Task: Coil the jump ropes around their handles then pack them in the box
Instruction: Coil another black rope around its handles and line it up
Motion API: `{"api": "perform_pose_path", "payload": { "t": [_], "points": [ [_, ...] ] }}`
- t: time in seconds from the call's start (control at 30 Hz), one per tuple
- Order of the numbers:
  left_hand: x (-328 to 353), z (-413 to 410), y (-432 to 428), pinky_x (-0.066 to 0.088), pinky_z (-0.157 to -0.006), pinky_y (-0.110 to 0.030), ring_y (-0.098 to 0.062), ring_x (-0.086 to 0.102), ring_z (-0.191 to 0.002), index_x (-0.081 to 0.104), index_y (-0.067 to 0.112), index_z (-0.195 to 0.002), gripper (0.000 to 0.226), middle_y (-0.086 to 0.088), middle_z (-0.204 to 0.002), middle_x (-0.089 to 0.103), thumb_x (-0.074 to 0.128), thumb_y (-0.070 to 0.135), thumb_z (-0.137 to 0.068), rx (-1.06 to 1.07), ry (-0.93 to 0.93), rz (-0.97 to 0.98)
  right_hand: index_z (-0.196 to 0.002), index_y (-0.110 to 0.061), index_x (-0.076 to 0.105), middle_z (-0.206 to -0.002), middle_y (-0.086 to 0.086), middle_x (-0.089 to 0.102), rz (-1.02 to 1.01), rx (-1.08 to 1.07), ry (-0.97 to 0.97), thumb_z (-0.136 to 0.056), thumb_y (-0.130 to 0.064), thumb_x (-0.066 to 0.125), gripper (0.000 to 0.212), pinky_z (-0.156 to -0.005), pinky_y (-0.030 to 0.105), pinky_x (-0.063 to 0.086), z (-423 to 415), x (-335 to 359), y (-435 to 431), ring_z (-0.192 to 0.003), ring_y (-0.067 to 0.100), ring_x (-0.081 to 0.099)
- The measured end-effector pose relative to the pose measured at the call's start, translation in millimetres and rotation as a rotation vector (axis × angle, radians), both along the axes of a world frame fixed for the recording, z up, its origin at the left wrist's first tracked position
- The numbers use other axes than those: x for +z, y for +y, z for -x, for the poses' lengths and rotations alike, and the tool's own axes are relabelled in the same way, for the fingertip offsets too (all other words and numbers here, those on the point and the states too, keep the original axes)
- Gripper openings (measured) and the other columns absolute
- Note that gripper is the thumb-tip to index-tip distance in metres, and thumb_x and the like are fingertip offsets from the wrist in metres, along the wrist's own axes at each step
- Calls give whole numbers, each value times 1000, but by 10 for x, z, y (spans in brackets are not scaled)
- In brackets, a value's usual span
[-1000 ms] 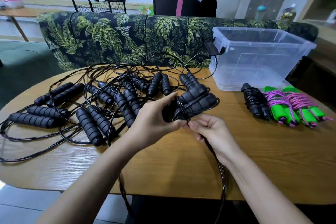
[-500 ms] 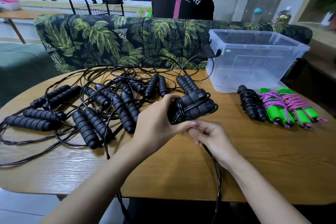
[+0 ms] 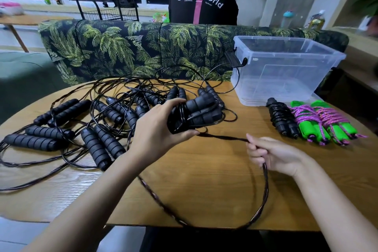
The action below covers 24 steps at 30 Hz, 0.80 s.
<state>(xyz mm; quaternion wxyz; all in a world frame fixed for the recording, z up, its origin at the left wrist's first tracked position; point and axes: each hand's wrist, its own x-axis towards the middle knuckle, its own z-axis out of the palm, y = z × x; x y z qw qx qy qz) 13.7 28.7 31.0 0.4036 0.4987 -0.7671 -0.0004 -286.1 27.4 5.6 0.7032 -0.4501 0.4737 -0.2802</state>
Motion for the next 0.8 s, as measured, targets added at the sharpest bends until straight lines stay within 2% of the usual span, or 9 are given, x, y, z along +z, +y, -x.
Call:
{"api": "perform_pose_path", "payload": {
  "t": [0.13,0.23,0.3,0.37,0.5,0.6,0.67,0.73,0.8],
  "points": [
    [-39,19,14,47,-75,-30,-11,57,-92,54,25,-127,74,7,-105,67,61,74,-71,-136,-149,128,-68,-20,51,-48,-13,32,-72,-122,20,-77,-42,69,30,-44,17,36,-23,112,-265,-43,6,36],
    [-63,133,75,44,-77,-31,-16,56,-91,54,17,-129,76,4,-112,67,60,73,-78,-278,-423,273,-69,-20,51,-46,-14,33,-5,-105,144,-80,-41,66,28,-42,13,31,-158,364,-495,-41,3,34],
    [-80,251,127,46,-76,-32,-18,56,-87,51,11,-130,83,2,-109,68,61,73,-76,-243,-597,331,-71,-19,52,-45,-14,35,96,-86,231,-87,-41,63,30,-44,13,28,-314,573,-585,-40,3,34],
    [-111,335,149,51,-70,-35,-21,59,-82,52,5,-128,93,-1,-99,69,69,73,-67,-125,-666,322,-74,-15,58,-46,-13,35,270,-72,270,-93,-39,60,31,-47,18,25,-496,761,-564,-41,4,33],
    [-177,334,80,50,-60,-35,-26,61,-74,63,4,-111,89,-4,-87,69,83,67,-52,118,-671,211,-87,-7,74,-48,-11,33,661,31,371,-100,-34,54,37,-48,18,25,-799,896,-158,-45,6,30],
    [-199,282,12,47,-59,-37,-30,62,-72,65,7,-106,82,-4,-85,70,86,62,-49,247,-609,100,-93,-20,77,-52,-8,54,984,46,759,-100,-38,50,33,-55,28,43,-885,662,173,-50,6,48],
    [-204,226,-46,49,-59,-38,-33,64,-71,66,7,-105,81,-6,-83,71,85,63,-50,307,-531,41,-99,-26,73,-67,-5,67,1136,-17,987,-97,-48,44,37,-63,37,51,-890,463,360,-65,17,61],
    [-147,182,-68,50,-64,-40,-35,65,-77,65,8,-113,87,-8,-90,72,73,73,-56,329,-442,-40,-100,-26,71,-73,-6,70,1256,-68,1084,-96,-50,38,40,-57,38,52,-884,276,483,-65,22,63],
    [-61,164,-77,48,-75,-40,-34,64,-94,57,13,-129,103,-7,-108,71,51,84,-55,331,-351,-152,-97,-23,70,-66,-7,63,1429,-117,1138,-99,-43,40,36,-42,33,47,-883,117,535,-51,19,58]
  ]
}}
